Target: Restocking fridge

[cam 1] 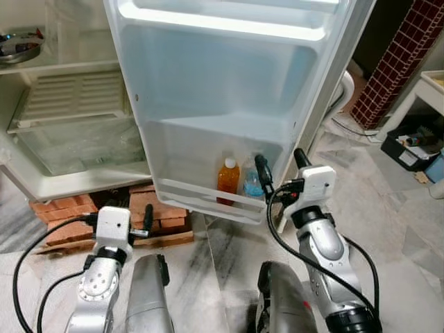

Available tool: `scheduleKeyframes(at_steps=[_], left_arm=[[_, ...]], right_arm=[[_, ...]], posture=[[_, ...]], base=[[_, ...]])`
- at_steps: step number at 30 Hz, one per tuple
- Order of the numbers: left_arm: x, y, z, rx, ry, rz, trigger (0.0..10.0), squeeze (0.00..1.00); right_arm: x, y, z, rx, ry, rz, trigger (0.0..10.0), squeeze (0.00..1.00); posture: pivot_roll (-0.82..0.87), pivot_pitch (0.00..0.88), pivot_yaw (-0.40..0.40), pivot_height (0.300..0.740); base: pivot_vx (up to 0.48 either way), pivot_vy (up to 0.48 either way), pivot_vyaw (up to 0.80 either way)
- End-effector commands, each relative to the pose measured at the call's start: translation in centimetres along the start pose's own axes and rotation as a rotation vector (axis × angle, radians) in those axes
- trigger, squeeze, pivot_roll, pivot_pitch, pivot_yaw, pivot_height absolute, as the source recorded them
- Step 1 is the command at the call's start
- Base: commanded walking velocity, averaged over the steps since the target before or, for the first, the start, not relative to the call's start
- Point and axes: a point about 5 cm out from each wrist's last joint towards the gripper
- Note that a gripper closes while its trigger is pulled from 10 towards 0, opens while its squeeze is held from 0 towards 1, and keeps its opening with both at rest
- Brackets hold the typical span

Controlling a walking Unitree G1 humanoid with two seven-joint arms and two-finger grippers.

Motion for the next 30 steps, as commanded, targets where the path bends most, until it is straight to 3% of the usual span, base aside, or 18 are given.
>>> scheduleKeyframes(at_steps=[1,8,16,30], left_arm=[[0.3,-0.6,0.6,-0.025,-0.008,0.011,10.0,0.0],[0.4,-0.7,0.9,-0.045,-0.013,0.0,10.0,0.0],[-0.4,-0.9,0.6,-0.034,-0.008,-0.016,10.0,0.0],[-0.8,-1.1,0.4,-0.025,-0.004,-0.029,10.0,0.0]], right_arm=[[-0.5,0.0,0.3,-0.004,0.005,-0.008,10.0,0.0],[-0.7,-0.1,0.8,-0.004,0.006,-0.007,10.0,0.0],[-1.0,0.7,-0.1,0.038,0.015,-0.012,10.0,0.0],[-1.4,1.7,-1.0,0.084,0.039,-0.014,10.0,0.0]], posture=[[0.06,0.0,-0.038,0.651],[0.06,0.0,-0.034,0.686],[0.06,0.0,-0.037,0.74],[0.05,0.0,-0.04,0.74]], base=[[0.0,0.0,0.0],[0.0,0.0,0.0],[0.0,0.0,0.0],[0.0,0.0,0.0]])
Point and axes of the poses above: a point about 5 cm out from each wrist's last joint towards the gripper, its own y axis pointing back from the gripper into the wrist, its own z axis along the axis of the wrist's last joint, x = y × z, and after that the axes turned 5 degrees about -y, right-handed
